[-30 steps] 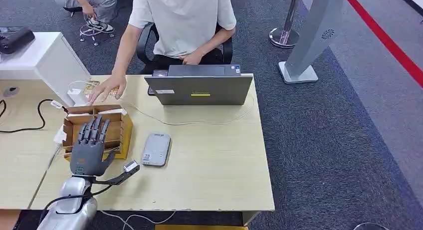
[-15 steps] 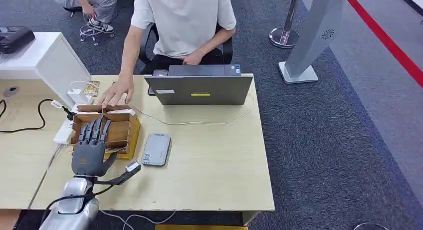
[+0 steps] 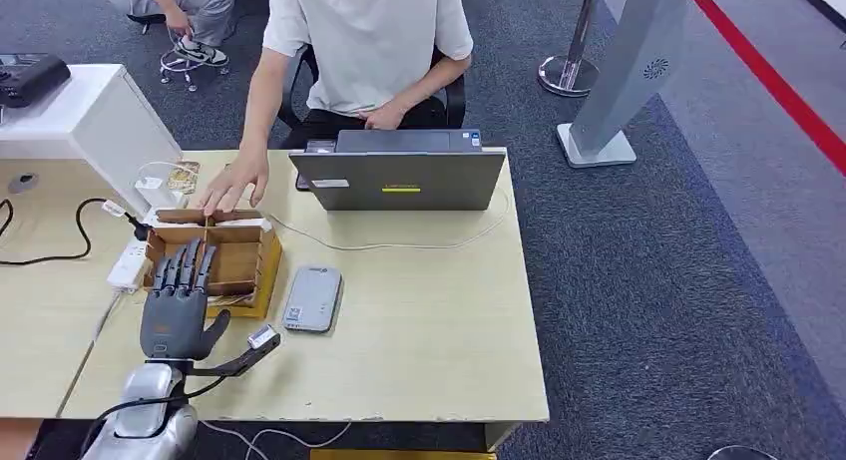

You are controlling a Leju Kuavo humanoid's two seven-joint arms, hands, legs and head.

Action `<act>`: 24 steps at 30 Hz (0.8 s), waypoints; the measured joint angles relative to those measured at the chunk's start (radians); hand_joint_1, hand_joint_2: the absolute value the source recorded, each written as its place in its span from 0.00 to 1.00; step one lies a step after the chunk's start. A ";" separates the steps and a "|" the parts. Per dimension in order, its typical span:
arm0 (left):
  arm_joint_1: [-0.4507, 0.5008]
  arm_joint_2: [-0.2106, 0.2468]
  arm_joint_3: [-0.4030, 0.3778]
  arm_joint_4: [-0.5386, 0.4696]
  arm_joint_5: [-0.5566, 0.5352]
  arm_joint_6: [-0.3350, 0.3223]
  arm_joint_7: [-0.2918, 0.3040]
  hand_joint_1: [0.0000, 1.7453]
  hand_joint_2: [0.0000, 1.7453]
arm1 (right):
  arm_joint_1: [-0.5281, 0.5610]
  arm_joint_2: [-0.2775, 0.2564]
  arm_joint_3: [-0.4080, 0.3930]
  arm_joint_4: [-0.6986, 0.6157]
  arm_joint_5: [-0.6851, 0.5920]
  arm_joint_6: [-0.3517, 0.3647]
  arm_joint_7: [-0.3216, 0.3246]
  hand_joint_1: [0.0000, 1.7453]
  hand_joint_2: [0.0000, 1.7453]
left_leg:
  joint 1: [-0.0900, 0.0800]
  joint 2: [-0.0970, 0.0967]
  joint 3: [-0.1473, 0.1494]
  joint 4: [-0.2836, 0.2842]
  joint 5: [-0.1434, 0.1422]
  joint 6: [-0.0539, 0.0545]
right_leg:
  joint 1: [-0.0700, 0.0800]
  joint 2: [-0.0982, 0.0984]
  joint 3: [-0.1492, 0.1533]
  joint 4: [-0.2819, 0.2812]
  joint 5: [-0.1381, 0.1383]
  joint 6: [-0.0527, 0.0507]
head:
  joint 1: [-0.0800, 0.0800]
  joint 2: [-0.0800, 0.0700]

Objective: Pass the card to the sensor for recognition and then transmit it.

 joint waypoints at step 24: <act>0.005 0.000 0.000 -0.014 0.038 -0.053 -0.021 1.00 1.00 | 0.000 0.000 -0.013 0.000 0.008 -0.002 0.000 0.00 0.00 | 0.000 0.000 0.000 0.000 0.000 0.000 | 0.000 0.000 0.000 0.000 0.000 0.000 | 0.000 0.000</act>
